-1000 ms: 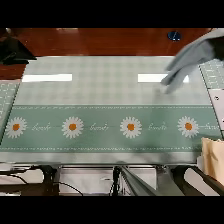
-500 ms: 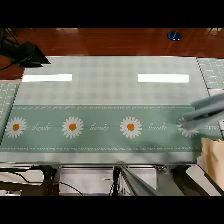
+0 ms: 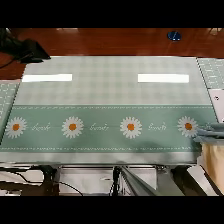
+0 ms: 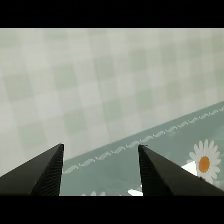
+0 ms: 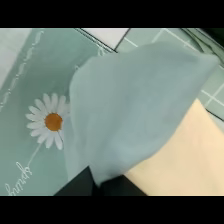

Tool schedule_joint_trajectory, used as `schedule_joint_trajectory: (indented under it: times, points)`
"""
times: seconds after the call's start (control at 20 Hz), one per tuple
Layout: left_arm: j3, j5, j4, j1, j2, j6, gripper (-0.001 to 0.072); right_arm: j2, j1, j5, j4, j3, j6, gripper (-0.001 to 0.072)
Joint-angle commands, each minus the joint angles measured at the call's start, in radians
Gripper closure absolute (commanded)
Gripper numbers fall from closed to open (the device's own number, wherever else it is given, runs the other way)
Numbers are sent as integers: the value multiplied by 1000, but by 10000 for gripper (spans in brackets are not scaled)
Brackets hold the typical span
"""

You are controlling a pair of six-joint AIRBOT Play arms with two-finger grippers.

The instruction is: Fold the shirts.

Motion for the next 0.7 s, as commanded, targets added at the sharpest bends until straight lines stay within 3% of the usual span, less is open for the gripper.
schedule_joint_trajectory:
  times: [0.0, 0.4, 0.65]
  points:
    - [0, 131, 13, 0, -1, 39, 151, 79, -8, 10, -269, -172, 3, 687]
    - [0, 218, 216, -1, -2, 39, 151, 143, -8, 8, -818, -578, -7, 687]
    - [0, 226, 257, -1, -2, 39, 151, 143, -26, -66, -963, -688, -7, 686]
